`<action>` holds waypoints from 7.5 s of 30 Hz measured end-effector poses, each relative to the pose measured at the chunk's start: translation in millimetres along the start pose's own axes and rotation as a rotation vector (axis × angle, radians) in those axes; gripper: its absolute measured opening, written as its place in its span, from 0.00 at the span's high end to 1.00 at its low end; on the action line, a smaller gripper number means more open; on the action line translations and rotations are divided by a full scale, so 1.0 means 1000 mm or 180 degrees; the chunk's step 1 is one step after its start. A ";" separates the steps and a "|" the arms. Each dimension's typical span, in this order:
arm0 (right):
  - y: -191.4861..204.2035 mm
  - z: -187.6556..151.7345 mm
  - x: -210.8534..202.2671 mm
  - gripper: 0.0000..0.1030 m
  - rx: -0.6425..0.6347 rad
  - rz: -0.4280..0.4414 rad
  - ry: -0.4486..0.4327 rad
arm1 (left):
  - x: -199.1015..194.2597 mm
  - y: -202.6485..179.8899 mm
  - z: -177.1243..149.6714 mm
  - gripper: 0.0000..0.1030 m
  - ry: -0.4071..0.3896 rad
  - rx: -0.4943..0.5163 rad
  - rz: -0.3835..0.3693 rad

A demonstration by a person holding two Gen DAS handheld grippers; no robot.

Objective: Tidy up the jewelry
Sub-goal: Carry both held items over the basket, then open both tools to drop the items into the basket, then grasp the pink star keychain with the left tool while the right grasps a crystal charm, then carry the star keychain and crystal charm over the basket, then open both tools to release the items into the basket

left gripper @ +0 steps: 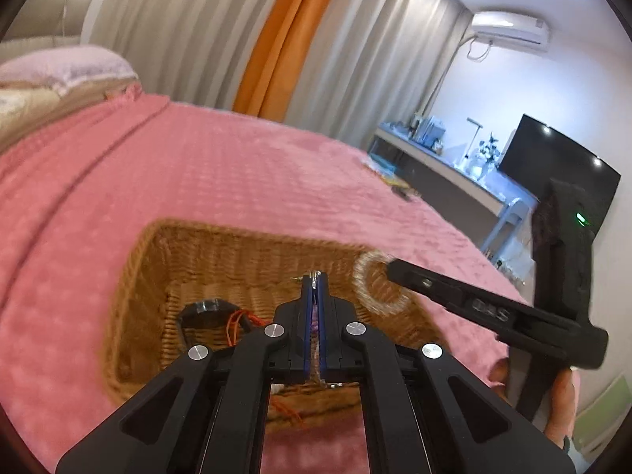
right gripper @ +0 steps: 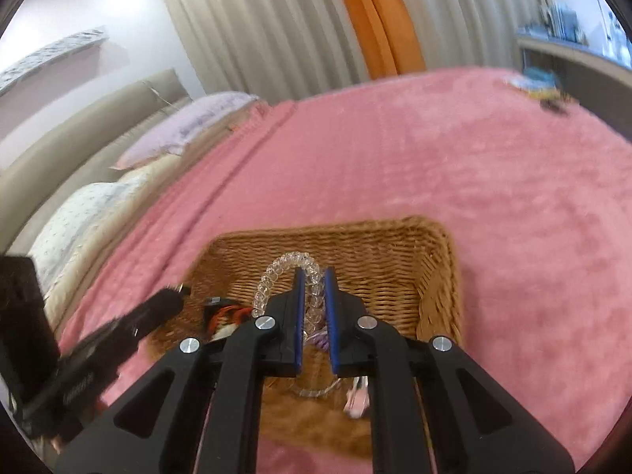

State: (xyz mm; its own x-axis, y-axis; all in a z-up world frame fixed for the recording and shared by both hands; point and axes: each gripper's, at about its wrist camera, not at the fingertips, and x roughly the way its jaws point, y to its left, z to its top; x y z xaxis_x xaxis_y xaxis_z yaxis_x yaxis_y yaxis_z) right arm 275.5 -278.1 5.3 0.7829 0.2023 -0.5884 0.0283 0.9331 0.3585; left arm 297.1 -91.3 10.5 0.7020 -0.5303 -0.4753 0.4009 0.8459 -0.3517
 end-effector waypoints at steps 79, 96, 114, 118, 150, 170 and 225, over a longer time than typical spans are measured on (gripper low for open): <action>0.087 -0.190 -0.063 0.93 -0.0842 0.0048 0.0920 | -0.143 0.007 -0.149 0.49 0.0655 -0.0246 0.0080; 0.068 -0.152 -0.118 0.93 -0.0689 0.0461 0.0595 | -0.112 -0.019 -0.169 0.49 0.0985 0.0029 0.0041; 0.048 -0.155 -0.112 0.93 -0.0388 0.0509 0.0676 | -0.122 0.001 -0.170 0.49 0.0810 -0.0316 -0.0145; 0.027 -0.160 -0.111 0.93 -0.0203 0.0490 0.0662 | -0.121 0.002 -0.169 0.49 0.0816 -0.0339 -0.0180; -0.007 -0.206 -0.131 0.87 -0.0503 -0.0177 0.0805 | -0.075 -0.034 -0.153 0.87 0.0923 0.0249 0.0480; 0.017 -0.201 -0.101 0.86 -0.0864 -0.0431 0.0764 | -0.084 -0.027 -0.162 0.87 0.0819 0.0161 0.0193; 0.001 -0.019 -0.003 0.84 -0.0256 -0.0013 0.0213 | -0.031 0.006 -0.011 0.64 0.0076 -0.0037 -0.0020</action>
State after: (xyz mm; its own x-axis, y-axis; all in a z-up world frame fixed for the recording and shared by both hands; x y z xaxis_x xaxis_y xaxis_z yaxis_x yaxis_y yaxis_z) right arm 261.7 -271.9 -6.2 0.7396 0.2153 -0.6377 -0.0207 0.9543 0.2982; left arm 271.6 -70.7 14.5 0.6852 -0.5369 -0.4921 0.3982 0.8419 -0.3641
